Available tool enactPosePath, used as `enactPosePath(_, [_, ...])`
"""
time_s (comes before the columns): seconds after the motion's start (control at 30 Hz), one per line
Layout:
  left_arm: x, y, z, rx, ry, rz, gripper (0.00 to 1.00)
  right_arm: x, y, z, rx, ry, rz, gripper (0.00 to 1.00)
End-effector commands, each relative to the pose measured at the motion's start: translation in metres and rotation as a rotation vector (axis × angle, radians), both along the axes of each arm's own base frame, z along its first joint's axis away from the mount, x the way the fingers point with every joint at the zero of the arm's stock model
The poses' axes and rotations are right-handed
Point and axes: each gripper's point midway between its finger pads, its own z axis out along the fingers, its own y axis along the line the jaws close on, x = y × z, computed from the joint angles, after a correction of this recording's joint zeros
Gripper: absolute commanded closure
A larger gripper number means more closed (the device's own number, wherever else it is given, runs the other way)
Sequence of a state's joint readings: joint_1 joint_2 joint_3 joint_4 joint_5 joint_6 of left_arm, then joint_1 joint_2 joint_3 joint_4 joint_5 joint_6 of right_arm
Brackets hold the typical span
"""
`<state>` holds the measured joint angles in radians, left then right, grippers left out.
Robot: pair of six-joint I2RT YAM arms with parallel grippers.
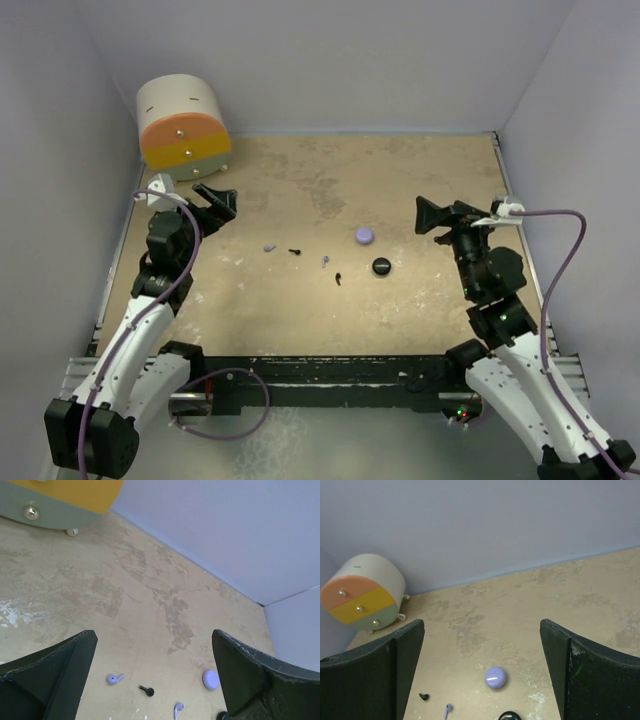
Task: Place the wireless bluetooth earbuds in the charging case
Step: Pick up the charging case at the center of the board.
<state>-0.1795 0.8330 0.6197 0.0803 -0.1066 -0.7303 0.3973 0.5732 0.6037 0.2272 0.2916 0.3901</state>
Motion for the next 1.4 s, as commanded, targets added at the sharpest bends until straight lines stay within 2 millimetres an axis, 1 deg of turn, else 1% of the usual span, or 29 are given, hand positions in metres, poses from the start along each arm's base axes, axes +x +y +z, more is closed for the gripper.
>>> enactPosePath(0.0, [0.0, 0.009, 0.002, -0.03, 0.015, 0.067, 0.0, -0.008, -0.008, 0.016, 0.073, -0.063, -0.027, 0.0])
enactPosePath(0.1, [-0.002, 0.01, 0.003, -0.015, 0.011, 0.064, 0.0, -0.006, -0.009, 0.013, 0.068, -0.041, -0.034, 0.0])
enactPosePath(0.17, [-0.004, 0.011, 0.004, -0.002, 0.006, 0.064, 0.0, -0.002, -0.013, 0.01, 0.049, -0.018, -0.064, 0.0])
enactPosePath(0.27, [-0.004, 0.012, 0.003, 0.029, 0.013, 0.056, 0.0, 0.005, -0.011, 0.005, 0.031, 0.015, -0.072, 0.0])
enactPosePath(0.4, [-0.004, 0.012, -0.003, 0.073, 0.036, 0.045, 0.0, 0.015, 0.0, -0.001, -0.005, 0.034, -0.036, 0.0])
enactPosePath(0.5, [-0.005, 0.007, -0.007, 0.09, 0.046, 0.03, 0.0, 0.025, 0.016, -0.009, -0.035, 0.039, 0.03, 0.02])
enactPosePath(0.6, [-0.006, -0.005, -0.015, 0.102, 0.059, 0.01, 0.0, 0.041, 0.039, -0.025, -0.05, 0.083, 0.117, 0.04])
enactPosePath(0.7, [-0.006, -0.018, -0.029, 0.117, 0.095, -0.015, 0.0, 0.053, 0.054, -0.043, -0.065, 0.143, 0.157, 0.06])
enactPosePath(0.77, [-0.006, -0.028, -0.036, 0.119, 0.114, -0.036, 0.0, 0.057, 0.061, -0.053, -0.069, 0.18, 0.164, 0.07])
enactPosePath(0.87, [-0.011, -0.042, -0.048, 0.13, 0.125, -0.057, 0.0, 0.058, 0.074, -0.071, -0.067, 0.228, 0.171, 0.07])
enactPosePath(0.97, [-0.011, -0.048, -0.058, 0.154, 0.144, -0.055, 0.0, 0.062, 0.084, -0.091, -0.086, 0.297, 0.162, 0.07])
enactPosePath(1.03, [-0.008, -0.053, -0.059, 0.162, 0.154, -0.062, 0.0, 0.067, 0.09, -0.106, -0.117, 0.353, 0.136, 0.07])
enactPosePath(1.17, [-0.003, -0.065, -0.06, 0.162, 0.148, -0.087, 0.05, 0.076, 0.098, -0.124, -0.161, 0.413, 0.113, 0.06])
enactPosePath(1.27, [-0.004, -0.071, -0.064, 0.162, 0.152, -0.096, 0.08, 0.081, 0.101, -0.138, -0.183, 0.448, 0.099, 0.06])
enactPosePath(1.33, [-0.005, -0.072, -0.064, 0.169, 0.155, -0.097, 0.08, 0.084, 0.101, -0.15, -0.205, 0.483, 0.088, 0.06])
enactPosePath(1.37, [-0.005, -0.072, -0.065, 0.175, 0.158, -0.094, 0.07, 0.085, 0.101, -0.162, -0.227, 0.517, 0.08, 0.06])
